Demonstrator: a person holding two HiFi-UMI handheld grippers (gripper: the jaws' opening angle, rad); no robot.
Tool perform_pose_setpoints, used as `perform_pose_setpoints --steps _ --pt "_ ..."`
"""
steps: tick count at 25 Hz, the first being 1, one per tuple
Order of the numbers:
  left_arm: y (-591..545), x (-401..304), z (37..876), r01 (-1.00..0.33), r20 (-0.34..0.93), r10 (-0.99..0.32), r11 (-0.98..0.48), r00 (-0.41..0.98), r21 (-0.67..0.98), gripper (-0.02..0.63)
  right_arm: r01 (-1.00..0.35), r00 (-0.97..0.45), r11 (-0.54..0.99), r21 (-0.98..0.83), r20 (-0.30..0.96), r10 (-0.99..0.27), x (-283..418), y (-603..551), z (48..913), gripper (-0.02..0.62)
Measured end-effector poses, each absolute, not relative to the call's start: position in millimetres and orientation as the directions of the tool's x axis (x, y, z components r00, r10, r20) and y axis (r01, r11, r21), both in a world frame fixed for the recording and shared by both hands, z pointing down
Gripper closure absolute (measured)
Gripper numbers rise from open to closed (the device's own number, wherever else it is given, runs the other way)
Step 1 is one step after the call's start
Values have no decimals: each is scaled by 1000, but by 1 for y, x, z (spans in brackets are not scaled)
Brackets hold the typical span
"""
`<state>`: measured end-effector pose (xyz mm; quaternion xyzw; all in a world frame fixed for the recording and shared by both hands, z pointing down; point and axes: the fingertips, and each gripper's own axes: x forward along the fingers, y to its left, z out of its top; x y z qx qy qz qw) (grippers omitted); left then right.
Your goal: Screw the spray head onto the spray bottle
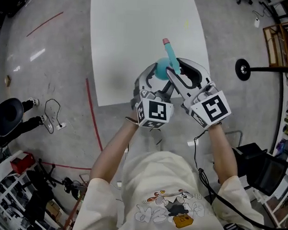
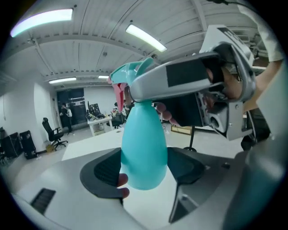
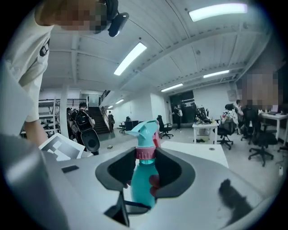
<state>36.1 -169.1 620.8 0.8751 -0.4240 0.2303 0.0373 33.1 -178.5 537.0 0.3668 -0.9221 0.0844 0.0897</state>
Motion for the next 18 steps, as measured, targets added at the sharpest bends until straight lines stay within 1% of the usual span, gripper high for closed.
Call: perform_pose_setpoints --steps 3,9,18 --pt "-168 39 667 -761 489 -693 -643 529 -88 282 -705 -701 696 -139 285 -653 33 -181 583 457" --pt "-171 43 714 -744 534 -642 -667 550 -36 282 -709 -698 673 -208 336 -632 33 -186 627 457" --pt "-178 47 752 -718 530 -623 -695 575 -37 282 -736 -669 640 -221 383 -637 37 -194 666 457"
